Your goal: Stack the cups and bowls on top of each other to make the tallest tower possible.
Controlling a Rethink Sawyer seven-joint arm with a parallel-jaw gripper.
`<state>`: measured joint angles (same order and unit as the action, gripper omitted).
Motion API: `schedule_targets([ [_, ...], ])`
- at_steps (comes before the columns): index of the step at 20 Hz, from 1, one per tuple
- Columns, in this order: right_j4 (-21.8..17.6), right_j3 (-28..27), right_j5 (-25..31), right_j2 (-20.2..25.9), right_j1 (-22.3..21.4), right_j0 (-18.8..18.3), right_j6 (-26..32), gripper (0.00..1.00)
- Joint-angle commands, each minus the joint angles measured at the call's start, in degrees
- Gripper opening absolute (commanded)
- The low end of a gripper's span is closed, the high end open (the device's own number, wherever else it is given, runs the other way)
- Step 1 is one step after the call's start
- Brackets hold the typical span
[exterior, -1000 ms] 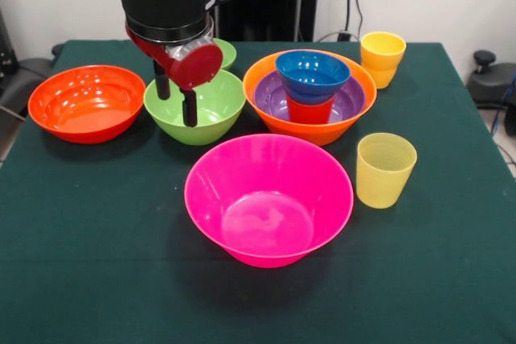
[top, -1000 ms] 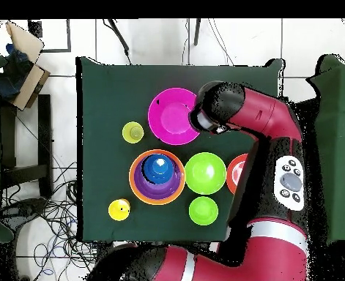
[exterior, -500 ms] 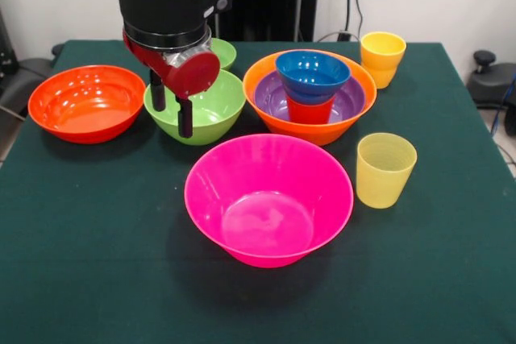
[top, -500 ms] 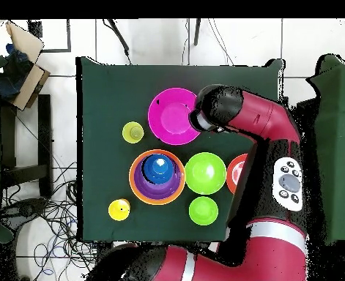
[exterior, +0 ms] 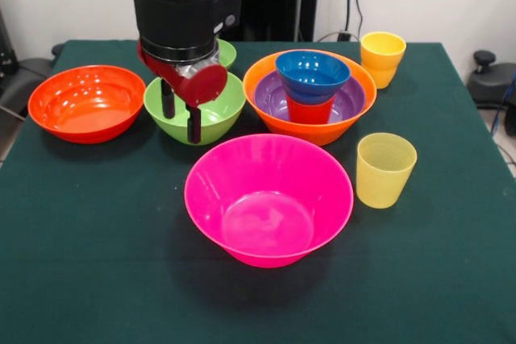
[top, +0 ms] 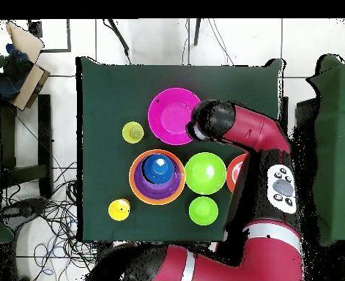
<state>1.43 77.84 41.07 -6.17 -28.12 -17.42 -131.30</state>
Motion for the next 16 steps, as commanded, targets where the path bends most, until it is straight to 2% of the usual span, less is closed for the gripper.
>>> schedule_targets([
  [1, 0.63, 7.42, 0.99, 4.47, 4.22, 0.37, -3.70, 1.00],
  [13, 0.40, 11.27, -2.59, 2.79, 4.63, 1.09, -5.99, 1.00],
  [16, 0.04, 12.00, -5.33, 1.98, 5.06, 1.75, -7.10, 1.00],
])
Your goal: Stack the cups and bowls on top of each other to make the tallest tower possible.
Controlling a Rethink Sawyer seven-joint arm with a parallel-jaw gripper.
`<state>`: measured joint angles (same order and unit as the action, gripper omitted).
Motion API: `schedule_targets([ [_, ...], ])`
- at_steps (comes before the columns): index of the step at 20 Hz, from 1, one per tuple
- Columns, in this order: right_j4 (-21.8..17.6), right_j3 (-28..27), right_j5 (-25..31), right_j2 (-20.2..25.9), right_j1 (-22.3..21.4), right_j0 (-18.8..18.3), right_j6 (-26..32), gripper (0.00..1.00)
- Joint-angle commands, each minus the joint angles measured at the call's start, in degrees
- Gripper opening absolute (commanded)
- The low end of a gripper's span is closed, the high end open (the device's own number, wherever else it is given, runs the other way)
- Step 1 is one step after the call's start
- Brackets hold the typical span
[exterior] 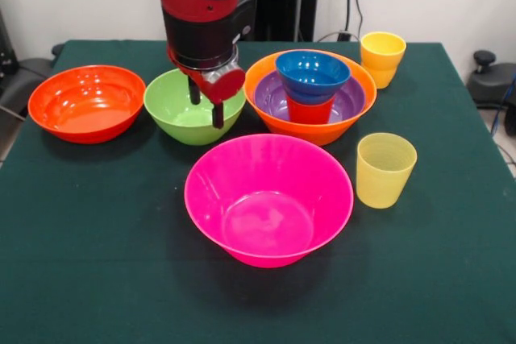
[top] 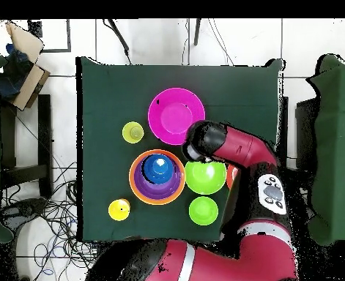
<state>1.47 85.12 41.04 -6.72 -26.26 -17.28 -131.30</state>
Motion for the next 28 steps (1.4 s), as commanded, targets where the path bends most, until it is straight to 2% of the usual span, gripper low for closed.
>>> schedule_targets([
  [1, -0.07, 4.91, -6.05, 2.42, 3.34, 1.67, -7.24, 1.00],
  [6, -0.90, 5.57, -9.74, 1.45, 4.34, 2.20, -7.51, 1.00],
  [15, -0.71, 6.54, -11.04, 0.35, 4.96, 3.26, -6.77, 1.00],
  [20, -1.31, 6.28, -12.78, -1.95, 5.85, 5.11, -7.66, 1.00],
  [28, -1.20, 7.86, -13.96, -1.51, 6.44, 4.17, -5.36, 1.00],
])
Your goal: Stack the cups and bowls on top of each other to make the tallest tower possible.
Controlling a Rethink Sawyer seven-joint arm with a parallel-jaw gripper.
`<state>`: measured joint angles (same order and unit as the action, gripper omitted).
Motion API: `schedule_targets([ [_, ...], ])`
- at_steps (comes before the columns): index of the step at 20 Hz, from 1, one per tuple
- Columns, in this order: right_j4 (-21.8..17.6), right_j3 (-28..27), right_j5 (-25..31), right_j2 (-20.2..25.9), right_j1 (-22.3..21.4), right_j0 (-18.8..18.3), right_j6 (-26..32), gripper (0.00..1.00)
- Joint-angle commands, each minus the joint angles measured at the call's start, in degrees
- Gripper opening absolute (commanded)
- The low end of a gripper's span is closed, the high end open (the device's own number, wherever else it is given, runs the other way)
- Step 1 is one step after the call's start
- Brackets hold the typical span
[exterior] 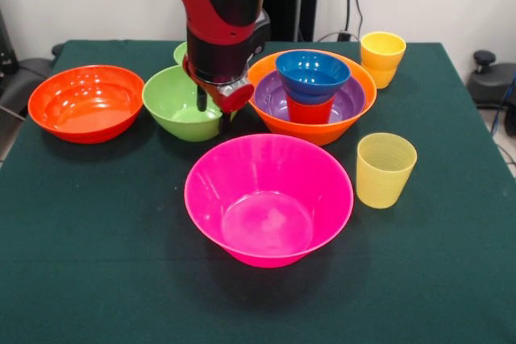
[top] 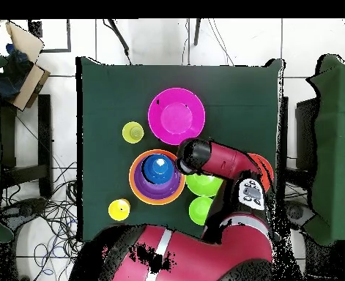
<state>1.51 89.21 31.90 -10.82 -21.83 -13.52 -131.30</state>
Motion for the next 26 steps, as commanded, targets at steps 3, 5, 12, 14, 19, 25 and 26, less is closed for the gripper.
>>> schedule_targets([
  [3, -1.40, 3.71, -6.02, 2.76, 2.44, 0.18, -5.24, 1.00],
  [5, -1.50, 3.59, -7.17, 3.00, 2.77, -0.13, -5.00, 1.00],
  [12, -1.96, 3.91, -12.87, 4.80, 3.09, -2.02, -3.79, 0.00],
  [14, -2.00, 3.04, -13.15, 4.07, 3.76, -1.61, -4.07, 0.00],
  [19, -2.01, 2.72, -12.46, 3.45, 3.47, -1.26, -3.93, 0.00],
  [25, -2.07, 4.00, -4.79, 1.51, -2.54, 0.24, -2.48, 0.00],
  [26, -2.36, 3.64, -3.60, 0.79, -3.51, 0.55, -2.02, 0.00],
])
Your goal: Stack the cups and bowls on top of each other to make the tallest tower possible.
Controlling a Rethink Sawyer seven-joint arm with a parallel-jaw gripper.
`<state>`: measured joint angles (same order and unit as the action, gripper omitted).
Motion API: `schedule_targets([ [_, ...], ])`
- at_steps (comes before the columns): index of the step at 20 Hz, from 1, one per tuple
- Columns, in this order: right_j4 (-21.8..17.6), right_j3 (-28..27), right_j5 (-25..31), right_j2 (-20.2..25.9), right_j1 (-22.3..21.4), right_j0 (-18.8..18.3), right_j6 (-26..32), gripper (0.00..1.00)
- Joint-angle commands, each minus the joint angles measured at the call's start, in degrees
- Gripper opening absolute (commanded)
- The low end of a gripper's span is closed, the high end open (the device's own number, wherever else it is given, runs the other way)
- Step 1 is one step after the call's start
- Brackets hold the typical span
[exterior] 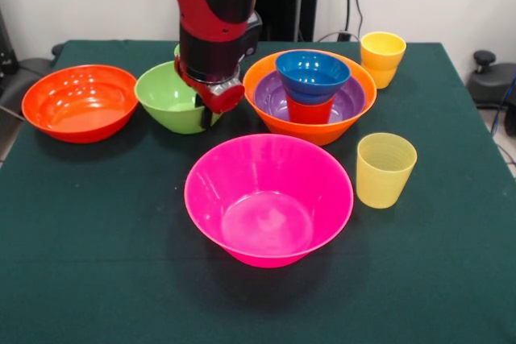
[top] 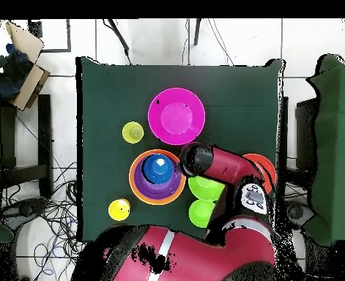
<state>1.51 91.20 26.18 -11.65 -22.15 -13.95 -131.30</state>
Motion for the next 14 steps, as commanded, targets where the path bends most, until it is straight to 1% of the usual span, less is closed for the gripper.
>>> schedule_targets([
  [1, -2.43, 1.63, 2.60, 1.45, -3.67, 0.96, -1.73, 0.00],
  [6, -2.90, 1.00, 7.22, 1.96, -7.09, -0.86, 2.14, 0.00],
  [9, -3.12, 1.47, 8.76, 2.45, -8.95, -2.00, 3.76, 0.00],
  [14, -3.97, 0.46, 13.60, 2.64, -12.76, -3.18, 6.71, 0.00],
])
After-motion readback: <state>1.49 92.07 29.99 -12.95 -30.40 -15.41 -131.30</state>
